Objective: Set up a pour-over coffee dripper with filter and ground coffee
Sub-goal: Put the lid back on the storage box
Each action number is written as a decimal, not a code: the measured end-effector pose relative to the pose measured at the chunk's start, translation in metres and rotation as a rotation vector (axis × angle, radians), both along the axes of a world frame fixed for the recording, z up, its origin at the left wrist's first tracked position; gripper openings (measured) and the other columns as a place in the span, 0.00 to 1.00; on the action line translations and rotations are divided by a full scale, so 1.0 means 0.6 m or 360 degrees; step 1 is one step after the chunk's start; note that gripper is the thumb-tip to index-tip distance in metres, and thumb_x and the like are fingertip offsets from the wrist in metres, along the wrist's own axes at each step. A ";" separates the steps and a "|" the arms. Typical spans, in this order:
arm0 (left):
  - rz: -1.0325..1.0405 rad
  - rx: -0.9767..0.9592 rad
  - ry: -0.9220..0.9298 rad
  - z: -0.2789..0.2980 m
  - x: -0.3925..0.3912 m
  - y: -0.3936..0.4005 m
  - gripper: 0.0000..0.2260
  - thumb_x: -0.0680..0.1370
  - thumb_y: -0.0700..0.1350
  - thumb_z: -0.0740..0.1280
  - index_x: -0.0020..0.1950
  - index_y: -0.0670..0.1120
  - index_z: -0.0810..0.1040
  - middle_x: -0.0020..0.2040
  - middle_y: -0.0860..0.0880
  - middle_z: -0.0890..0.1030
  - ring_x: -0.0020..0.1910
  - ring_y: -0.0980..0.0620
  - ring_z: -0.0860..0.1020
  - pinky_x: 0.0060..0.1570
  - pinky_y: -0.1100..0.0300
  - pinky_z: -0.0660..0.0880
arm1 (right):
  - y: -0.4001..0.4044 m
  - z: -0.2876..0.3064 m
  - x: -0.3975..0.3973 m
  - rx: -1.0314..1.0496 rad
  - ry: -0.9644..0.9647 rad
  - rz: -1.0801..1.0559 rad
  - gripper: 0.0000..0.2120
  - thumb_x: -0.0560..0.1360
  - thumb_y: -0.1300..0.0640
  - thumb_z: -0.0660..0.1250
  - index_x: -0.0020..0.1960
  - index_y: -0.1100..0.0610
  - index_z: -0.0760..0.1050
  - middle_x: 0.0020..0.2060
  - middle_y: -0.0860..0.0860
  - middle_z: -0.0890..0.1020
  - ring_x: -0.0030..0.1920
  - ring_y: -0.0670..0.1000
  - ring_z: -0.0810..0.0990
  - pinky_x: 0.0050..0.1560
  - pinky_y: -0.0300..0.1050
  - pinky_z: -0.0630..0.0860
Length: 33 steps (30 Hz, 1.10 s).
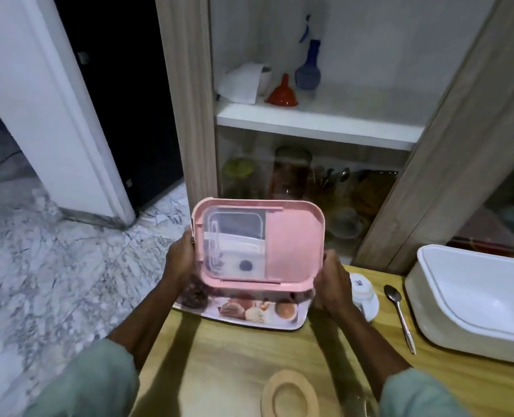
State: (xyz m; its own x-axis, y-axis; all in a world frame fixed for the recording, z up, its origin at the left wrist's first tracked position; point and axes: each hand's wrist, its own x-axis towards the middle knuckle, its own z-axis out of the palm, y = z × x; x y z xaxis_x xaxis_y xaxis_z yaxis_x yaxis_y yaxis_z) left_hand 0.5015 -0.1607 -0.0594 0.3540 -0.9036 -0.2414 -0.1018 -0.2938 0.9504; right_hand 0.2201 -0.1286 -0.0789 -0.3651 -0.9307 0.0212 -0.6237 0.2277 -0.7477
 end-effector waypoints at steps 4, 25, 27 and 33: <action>0.0079 -0.0150 0.0437 0.043 -0.037 0.049 0.30 0.78 0.65 0.51 0.44 0.43 0.82 0.42 0.44 0.83 0.40 0.51 0.80 0.40 0.58 0.75 | 0.032 0.060 -0.083 -0.0309 -0.0268 0.0078 0.10 0.80 0.66 0.54 0.53 0.62 0.73 0.47 0.57 0.78 0.48 0.55 0.76 0.44 0.46 0.71; -0.0542 -0.0348 -0.0151 0.034 -0.600 0.220 0.04 0.78 0.41 0.65 0.50 0.42 0.73 0.45 0.43 0.80 0.42 0.45 0.78 0.33 0.56 0.74 | 0.255 0.116 -0.604 -0.0321 -0.0347 -0.0373 0.16 0.78 0.64 0.61 0.66 0.63 0.73 0.61 0.57 0.79 0.54 0.51 0.74 0.53 0.44 0.70; -0.0620 -0.0319 -0.0225 0.015 -0.651 0.203 0.05 0.80 0.42 0.62 0.52 0.42 0.71 0.49 0.41 0.80 0.46 0.43 0.78 0.42 0.51 0.75 | 0.243 0.108 -0.646 -0.0289 -0.0355 -0.0433 0.18 0.79 0.62 0.61 0.69 0.63 0.70 0.64 0.57 0.77 0.58 0.55 0.75 0.54 0.44 0.70; -0.0716 -0.0302 -0.0478 -0.016 -0.759 0.150 0.07 0.81 0.43 0.58 0.53 0.40 0.69 0.49 0.38 0.79 0.49 0.39 0.77 0.46 0.50 0.72 | 0.197 0.073 -0.743 -0.0173 -0.0355 -0.0496 0.15 0.80 0.62 0.59 0.65 0.61 0.73 0.59 0.57 0.79 0.53 0.51 0.74 0.52 0.45 0.71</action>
